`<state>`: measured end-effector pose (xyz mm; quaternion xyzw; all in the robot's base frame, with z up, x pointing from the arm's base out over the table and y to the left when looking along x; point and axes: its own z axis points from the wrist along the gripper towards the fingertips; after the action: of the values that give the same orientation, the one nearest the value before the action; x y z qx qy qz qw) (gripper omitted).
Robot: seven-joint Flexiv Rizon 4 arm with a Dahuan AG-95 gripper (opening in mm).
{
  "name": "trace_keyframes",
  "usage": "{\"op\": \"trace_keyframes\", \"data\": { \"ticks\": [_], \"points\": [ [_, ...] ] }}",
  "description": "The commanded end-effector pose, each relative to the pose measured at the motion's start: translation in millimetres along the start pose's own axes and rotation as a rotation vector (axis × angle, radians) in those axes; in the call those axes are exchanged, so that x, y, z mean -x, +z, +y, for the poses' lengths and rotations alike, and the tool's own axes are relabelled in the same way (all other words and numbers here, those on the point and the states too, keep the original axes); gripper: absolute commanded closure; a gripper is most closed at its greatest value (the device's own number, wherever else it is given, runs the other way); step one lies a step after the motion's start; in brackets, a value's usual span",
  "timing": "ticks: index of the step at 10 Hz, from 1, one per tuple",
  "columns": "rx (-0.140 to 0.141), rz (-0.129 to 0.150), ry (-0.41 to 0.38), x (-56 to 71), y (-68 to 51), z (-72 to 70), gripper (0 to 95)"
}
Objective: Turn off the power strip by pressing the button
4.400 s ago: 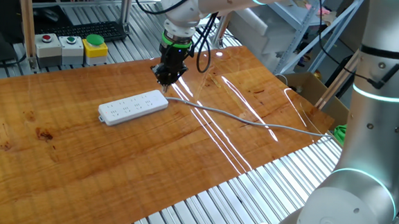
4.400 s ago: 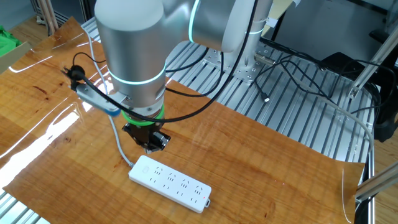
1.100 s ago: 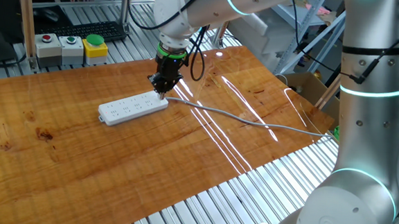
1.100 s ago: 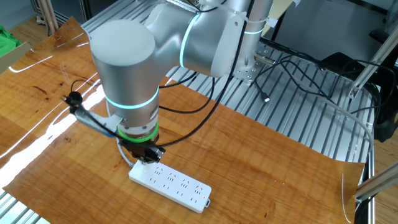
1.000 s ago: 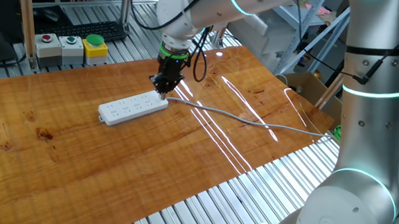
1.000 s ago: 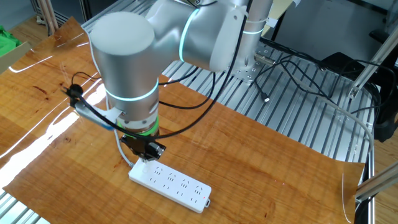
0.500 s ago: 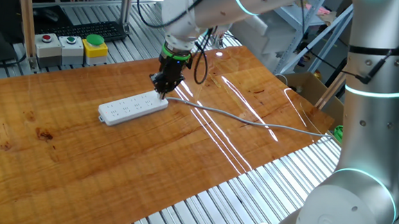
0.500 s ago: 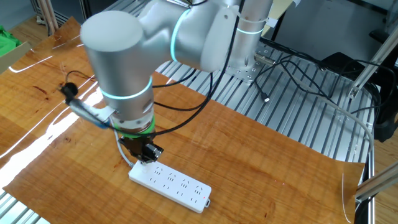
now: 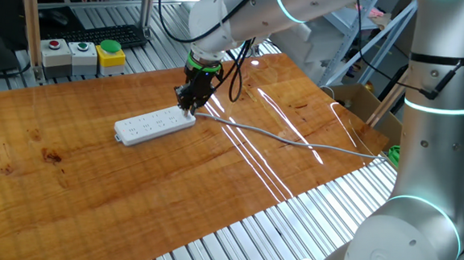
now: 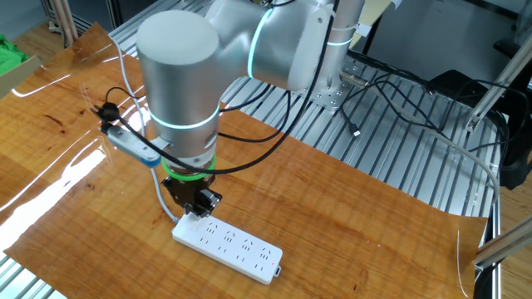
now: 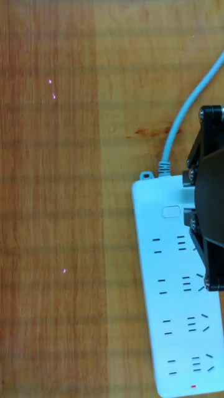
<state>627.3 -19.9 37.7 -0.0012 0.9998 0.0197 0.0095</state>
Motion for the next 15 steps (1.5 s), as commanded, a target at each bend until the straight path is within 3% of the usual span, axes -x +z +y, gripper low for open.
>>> {"op": "trace_keyframes", "data": {
  "ticks": [1,2,3,8,9,12,15],
  "points": [
    [-0.014,-0.030,-0.005,-2.1,-0.9,0.2,76.0],
    [-0.033,-0.048,-0.015,-2.1,-1.1,0.1,76.0],
    [-0.044,-0.055,-0.017,-2.1,-1.1,0.1,57.0],
    [-0.074,-0.052,-0.037,1.4,3.2,0.5,57.0],
    [-0.093,-0.052,-0.047,3.9,4.2,-1.8,38.0],
    [-0.088,-0.049,-0.051,10.4,4.1,-11.2,38.0],
    [-0.088,-0.049,-0.051,10.4,4.1,-11.2,38.0]
  ]
}}
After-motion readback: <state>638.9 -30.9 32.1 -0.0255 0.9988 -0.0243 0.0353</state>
